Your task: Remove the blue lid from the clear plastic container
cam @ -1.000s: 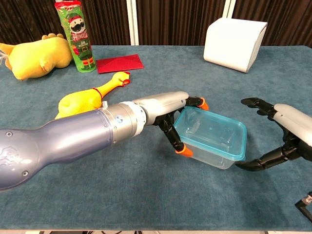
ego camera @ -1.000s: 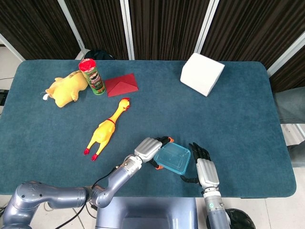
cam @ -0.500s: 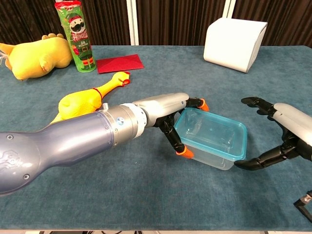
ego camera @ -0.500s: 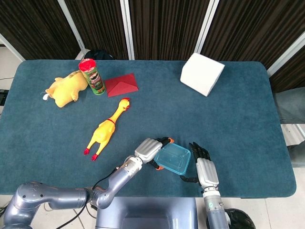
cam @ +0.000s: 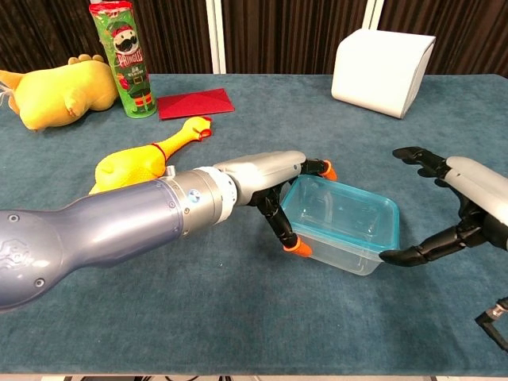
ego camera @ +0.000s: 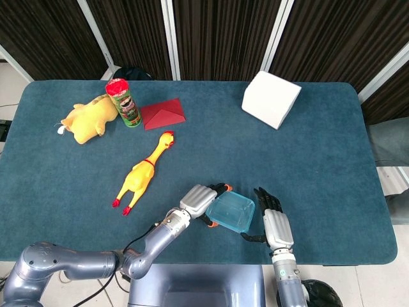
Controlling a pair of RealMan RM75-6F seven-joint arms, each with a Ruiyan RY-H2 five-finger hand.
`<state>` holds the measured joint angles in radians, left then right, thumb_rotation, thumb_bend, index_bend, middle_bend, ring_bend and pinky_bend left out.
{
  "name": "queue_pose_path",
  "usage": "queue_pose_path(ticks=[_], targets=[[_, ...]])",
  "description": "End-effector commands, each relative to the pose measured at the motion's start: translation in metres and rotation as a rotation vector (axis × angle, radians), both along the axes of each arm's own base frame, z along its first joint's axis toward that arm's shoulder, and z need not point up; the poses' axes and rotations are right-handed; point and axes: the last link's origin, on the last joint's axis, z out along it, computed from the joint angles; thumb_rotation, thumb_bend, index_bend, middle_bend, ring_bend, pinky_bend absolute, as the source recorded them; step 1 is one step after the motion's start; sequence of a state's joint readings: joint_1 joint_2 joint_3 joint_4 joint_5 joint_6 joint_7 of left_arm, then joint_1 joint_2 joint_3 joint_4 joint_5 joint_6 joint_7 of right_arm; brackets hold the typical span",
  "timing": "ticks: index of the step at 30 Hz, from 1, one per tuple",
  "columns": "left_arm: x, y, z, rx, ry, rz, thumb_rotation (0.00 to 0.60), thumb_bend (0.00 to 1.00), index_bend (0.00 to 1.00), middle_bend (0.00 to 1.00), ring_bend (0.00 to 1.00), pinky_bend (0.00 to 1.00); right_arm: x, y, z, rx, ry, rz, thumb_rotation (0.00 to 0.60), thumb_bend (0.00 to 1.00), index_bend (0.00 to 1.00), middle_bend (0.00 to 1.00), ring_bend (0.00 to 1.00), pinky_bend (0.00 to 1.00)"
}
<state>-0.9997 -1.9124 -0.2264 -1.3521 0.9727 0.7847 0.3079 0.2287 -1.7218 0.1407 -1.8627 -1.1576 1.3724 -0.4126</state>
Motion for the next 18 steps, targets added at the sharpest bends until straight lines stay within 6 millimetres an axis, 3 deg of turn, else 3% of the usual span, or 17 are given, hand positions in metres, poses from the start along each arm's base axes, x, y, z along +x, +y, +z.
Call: queue_pose_path(ticks=[1,18], targets=[[-0.0001,-0.0002,0.0002,-0.004,0.001,0.002,0.6,0.15,0.22,0.29,0.31,0.48,0.0002,-0.0006,0.0009,-0.003,-0.006,-0.004,0.6,0.19,0.0,0.0,0.0,0.0],[0.0033,-0.0005,0.0043,-0.061,-0.013,0.019,0.6,0.15,0.22,0.29,0.31,0.51,-0.0039,-0.0038,0.0014,-0.031,-0.011,0.015,0.6,0.19,0.0,0.0,0.0,0.0]])
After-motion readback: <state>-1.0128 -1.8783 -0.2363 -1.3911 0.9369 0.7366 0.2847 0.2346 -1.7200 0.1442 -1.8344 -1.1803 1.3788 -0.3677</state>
